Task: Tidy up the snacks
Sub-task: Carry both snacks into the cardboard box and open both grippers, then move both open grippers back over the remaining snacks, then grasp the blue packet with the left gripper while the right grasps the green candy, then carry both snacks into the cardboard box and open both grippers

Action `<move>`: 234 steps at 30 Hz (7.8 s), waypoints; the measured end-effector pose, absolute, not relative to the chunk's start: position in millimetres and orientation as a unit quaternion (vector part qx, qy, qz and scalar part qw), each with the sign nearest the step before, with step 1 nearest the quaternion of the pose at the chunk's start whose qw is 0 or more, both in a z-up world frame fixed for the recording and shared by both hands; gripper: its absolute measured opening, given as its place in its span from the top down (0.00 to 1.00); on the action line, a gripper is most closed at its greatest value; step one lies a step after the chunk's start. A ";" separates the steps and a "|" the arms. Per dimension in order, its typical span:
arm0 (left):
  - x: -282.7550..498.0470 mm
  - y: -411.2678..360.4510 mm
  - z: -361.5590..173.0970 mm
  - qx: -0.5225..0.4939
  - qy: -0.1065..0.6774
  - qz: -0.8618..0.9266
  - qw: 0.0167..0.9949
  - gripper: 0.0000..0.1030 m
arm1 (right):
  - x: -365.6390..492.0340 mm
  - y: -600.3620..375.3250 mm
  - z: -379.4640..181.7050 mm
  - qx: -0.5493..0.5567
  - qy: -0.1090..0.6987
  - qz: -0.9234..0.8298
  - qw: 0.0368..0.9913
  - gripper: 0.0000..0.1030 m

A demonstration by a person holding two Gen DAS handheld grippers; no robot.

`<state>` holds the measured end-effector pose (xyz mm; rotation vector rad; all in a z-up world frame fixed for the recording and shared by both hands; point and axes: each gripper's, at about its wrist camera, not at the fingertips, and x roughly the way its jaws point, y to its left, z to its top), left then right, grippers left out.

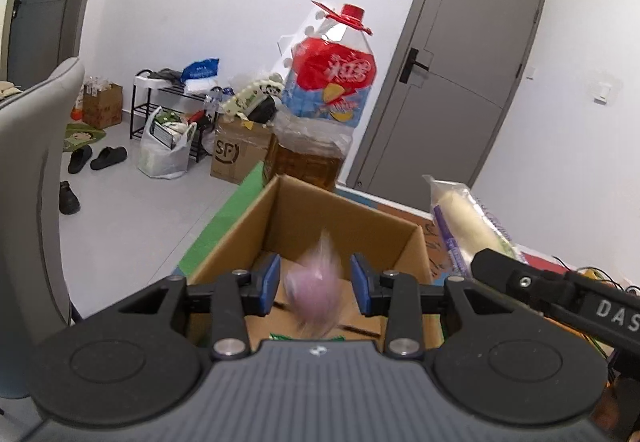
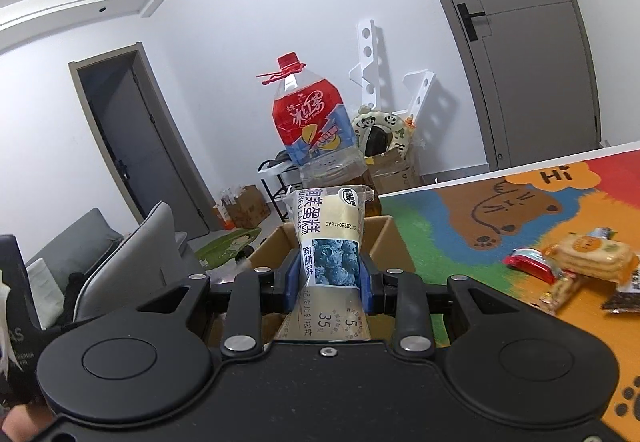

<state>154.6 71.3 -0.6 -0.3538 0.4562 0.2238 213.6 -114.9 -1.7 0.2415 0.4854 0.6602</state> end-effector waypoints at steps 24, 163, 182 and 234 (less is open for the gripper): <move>111.7 81.8 14.2 -0.217 0.209 0.140 0.943 0.08 | 191.1 -133.8 -16.1 0.122 0.243 0.284 0.919 0.20; 109.3 -47.9 25.8 -0.142 0.210 0.041 0.967 0.71 | 175.3 -248.5 -17.9 0.131 0.179 0.261 0.939 0.74; 123.3 30.1 16.3 -0.188 0.199 0.089 0.958 0.71 | 178.3 -165.2 5.0 0.098 0.177 0.319 0.926 0.74; 136.2 52.3 5.1 -0.202 0.206 0.132 0.948 0.07 | 214.9 -163.6 -24.4 0.156 0.227 0.292 0.916 0.21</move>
